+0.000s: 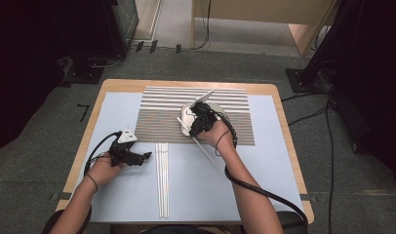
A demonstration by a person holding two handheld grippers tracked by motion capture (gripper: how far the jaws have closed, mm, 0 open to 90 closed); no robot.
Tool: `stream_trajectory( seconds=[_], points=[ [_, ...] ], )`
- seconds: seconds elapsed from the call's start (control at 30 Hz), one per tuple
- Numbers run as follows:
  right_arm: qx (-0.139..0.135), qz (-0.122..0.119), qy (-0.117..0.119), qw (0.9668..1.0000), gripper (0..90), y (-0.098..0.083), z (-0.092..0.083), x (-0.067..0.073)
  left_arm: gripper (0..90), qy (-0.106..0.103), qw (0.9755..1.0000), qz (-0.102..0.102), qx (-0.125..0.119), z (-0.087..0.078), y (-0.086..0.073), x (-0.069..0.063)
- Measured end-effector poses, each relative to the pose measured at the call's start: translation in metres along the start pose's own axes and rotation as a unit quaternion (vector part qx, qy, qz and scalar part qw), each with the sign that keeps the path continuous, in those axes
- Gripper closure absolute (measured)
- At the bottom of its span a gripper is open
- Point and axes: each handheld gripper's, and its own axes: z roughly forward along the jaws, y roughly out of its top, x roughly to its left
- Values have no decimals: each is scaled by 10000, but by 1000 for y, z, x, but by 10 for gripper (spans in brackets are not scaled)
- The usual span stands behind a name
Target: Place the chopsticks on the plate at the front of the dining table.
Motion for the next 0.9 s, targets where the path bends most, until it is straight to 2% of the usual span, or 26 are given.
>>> stream_trajectory(
  seconds=[0.47, 0.9],
  points=[
    [-63, -10, -55, 10000, 854, 7, 8, -1, 118, 0, 10000, -3, -2, 0, 0, 0],
    [-189, -146, -116, 9996, 851, 12, 12, 4, 119, 0, 10000, -3, -3, 0, 0, 0]
  ],
)
